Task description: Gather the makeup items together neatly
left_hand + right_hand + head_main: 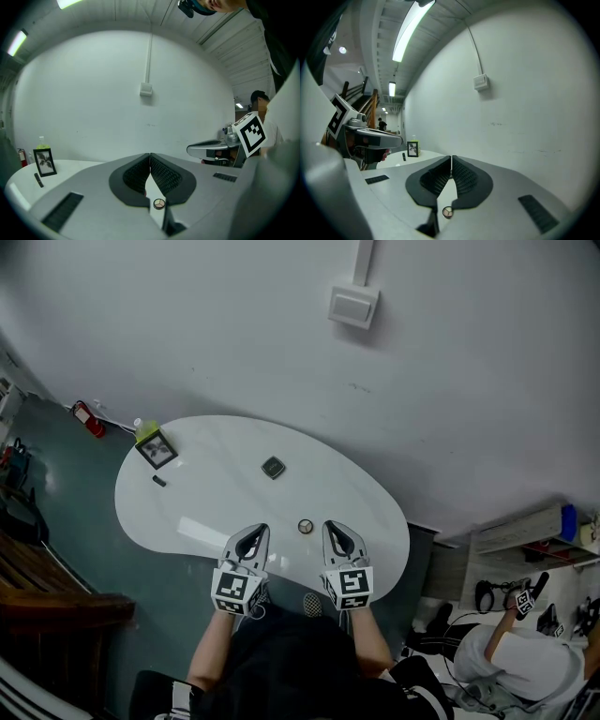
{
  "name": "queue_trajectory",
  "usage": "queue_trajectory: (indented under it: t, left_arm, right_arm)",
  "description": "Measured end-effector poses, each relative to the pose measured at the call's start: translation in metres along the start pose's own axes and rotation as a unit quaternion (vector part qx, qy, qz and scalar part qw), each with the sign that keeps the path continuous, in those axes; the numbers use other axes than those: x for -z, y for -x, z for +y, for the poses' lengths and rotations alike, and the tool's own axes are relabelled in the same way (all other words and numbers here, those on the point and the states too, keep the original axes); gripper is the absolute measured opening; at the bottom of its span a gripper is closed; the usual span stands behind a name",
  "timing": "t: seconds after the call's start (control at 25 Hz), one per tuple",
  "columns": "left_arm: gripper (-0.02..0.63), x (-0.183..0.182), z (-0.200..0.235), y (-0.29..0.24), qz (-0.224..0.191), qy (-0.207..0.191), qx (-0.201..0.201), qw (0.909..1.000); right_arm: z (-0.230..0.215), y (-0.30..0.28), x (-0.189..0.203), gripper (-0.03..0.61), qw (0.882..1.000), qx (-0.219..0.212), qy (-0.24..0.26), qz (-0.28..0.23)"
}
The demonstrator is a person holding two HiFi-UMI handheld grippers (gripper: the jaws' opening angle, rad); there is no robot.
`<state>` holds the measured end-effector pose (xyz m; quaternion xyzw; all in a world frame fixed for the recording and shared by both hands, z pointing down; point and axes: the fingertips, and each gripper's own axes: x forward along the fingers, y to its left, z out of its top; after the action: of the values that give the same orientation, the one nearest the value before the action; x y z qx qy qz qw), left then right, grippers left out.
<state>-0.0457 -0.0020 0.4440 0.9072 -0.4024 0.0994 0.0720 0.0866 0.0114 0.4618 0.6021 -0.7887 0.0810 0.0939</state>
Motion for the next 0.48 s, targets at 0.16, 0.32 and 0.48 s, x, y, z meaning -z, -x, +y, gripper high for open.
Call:
queue_trajectory:
  t: [0.16, 0.32, 0.48]
  left_arm:
    - [0.020, -0.0008, 0.0021, 0.0006, -0.001, -0.003, 0.000, 1.0000]
    - [0.020, 0.0019, 0.0034, 0.0001, 0.005, -0.014, -0.001, 0.9999]
    - [0.020, 0.0042, 0.0062, -0.0001, 0.007, -0.016, -0.006, 0.9998]
  right_arm:
    - [-0.0002, -0.0007, -0.0001, 0.035, 1.000, 0.003, 0.000, 0.000]
    - [0.0020, -0.0018, -0.0002, 0.035, 1.000, 0.003, 0.005, 0.002]
    - [0.0052, -0.0029, 0.0035, 0.035, 1.000, 0.003, 0.005, 0.009]
